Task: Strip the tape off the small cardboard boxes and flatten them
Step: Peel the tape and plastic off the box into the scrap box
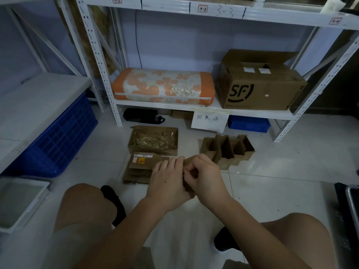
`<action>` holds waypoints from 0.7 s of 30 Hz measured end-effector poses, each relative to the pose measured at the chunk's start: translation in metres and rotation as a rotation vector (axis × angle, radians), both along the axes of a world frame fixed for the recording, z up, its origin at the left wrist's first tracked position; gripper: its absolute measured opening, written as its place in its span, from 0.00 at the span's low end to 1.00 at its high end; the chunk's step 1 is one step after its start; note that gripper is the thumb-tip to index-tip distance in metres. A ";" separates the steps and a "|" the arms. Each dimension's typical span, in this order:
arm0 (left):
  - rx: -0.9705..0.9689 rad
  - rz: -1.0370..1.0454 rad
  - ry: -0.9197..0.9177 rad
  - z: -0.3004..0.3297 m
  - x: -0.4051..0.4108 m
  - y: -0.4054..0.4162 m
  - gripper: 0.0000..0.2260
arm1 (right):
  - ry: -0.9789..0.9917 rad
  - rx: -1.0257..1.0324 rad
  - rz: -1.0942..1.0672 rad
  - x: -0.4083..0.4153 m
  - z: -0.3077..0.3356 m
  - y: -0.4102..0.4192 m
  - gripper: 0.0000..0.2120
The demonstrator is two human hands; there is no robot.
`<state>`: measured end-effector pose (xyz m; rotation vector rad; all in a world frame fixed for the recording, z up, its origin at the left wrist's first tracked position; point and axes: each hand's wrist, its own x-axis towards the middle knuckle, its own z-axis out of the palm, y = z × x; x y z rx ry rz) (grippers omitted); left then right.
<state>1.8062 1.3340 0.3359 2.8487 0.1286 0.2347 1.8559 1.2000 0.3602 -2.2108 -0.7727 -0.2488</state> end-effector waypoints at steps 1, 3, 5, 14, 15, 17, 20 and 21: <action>-0.016 -0.006 0.010 0.001 0.001 0.000 0.40 | 0.001 0.012 -0.008 0.000 0.001 0.001 0.09; -0.031 -0.002 0.049 0.005 0.000 0.002 0.41 | -0.011 0.025 -0.055 0.005 0.005 -0.003 0.09; -0.045 0.020 0.099 0.009 -0.002 0.005 0.47 | -0.016 -0.017 -0.122 0.012 0.011 -0.011 0.08; -0.109 0.046 0.120 0.013 0.003 0.004 0.34 | -0.255 -0.254 0.150 0.000 0.000 -0.007 0.11; -0.103 0.056 0.118 0.012 0.003 0.005 0.35 | -0.235 -0.242 0.132 0.000 0.000 -0.007 0.12; -0.083 0.068 0.104 0.013 0.001 0.004 0.39 | -0.137 -0.194 0.056 0.001 0.002 -0.008 0.07; -0.062 0.082 0.065 0.014 -0.001 0.002 0.41 | 0.029 -0.169 -0.091 0.001 0.000 -0.008 0.14; -0.058 0.087 0.044 0.015 0.000 0.002 0.40 | 0.052 -0.169 -0.120 0.001 -0.002 -0.008 0.14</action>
